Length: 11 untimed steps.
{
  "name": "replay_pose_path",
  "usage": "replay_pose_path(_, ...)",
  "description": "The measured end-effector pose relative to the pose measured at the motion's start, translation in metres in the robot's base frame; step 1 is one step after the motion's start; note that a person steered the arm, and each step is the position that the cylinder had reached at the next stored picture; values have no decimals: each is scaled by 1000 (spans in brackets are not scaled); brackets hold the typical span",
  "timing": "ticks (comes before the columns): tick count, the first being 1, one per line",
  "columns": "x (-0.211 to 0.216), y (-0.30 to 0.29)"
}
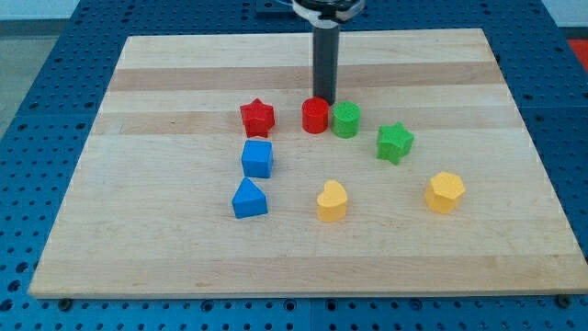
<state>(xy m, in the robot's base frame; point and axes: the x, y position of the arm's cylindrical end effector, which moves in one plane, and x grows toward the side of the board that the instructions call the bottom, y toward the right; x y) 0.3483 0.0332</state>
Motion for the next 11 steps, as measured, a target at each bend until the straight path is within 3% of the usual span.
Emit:
replay_pose_path(1, -1, 0)
replay_pose_path(3, 38, 19)
replay_pose_path(5, 40, 60)
replay_pose_path(7, 91, 75)
replay_pose_path(8, 88, 93)
replay_pose_path(9, 39, 96)
replay_pose_path(11, 22, 15)
